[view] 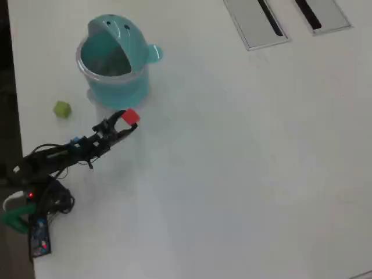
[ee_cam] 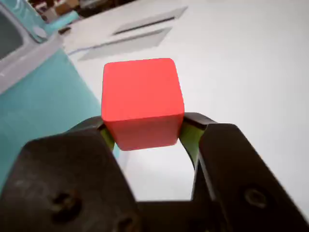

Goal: Grasp RGB lego blocks and put them in the bin one by one.

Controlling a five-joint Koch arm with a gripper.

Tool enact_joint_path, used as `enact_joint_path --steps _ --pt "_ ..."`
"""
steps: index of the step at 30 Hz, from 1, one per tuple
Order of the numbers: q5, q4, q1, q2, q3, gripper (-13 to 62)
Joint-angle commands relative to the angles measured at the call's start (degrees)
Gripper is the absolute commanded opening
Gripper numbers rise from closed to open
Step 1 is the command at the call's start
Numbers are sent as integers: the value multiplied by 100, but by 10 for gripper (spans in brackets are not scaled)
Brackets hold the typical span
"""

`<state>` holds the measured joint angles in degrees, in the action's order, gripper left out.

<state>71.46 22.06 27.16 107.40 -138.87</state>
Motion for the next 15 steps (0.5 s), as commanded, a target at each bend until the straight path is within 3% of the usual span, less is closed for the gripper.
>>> enact_joint_path --steps 1,8,15 --pt "9 -343 176 642 272 127" --pt "9 -1503 633 1731 598 126" --pt "62 -2707 1696 2224 1898 126"
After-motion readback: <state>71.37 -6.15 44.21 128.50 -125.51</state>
